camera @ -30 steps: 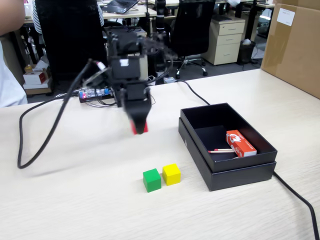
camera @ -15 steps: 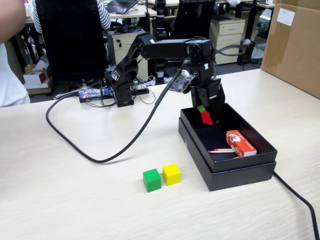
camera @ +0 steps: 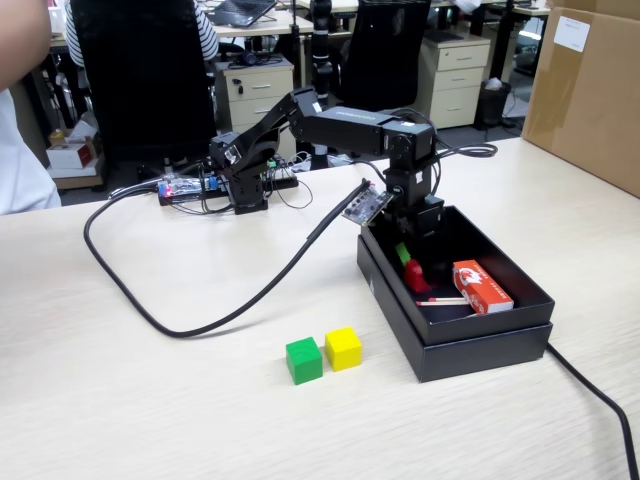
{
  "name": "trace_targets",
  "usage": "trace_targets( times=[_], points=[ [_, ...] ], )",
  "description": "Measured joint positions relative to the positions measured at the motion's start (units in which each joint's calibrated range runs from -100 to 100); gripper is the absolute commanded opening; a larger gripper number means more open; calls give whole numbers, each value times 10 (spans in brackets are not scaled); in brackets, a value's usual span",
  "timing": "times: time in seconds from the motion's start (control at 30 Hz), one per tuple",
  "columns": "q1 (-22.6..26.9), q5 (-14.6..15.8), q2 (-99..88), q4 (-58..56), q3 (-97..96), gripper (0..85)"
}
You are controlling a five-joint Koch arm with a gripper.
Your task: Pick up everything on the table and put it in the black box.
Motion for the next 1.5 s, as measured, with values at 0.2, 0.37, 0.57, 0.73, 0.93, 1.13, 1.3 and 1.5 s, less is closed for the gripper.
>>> trace_targets(
  times=[0.2,0.37,0.57,0.73,0.93,1.13,1.3,1.5],
  points=[
    [-3,2,-93,0,-9,469],
    [-25,2,-223,0,-10,468],
    [-73,-20,-309,0,-10,469],
    [-115,-44,-308,0,-14,469],
    [-155,-65,-208,2,-13,479],
    [-176,-77,-21,3,85,479],
    [-177,-80,102,6,141,477],
    [-175,-81,166,6,165,439]
  ],
)
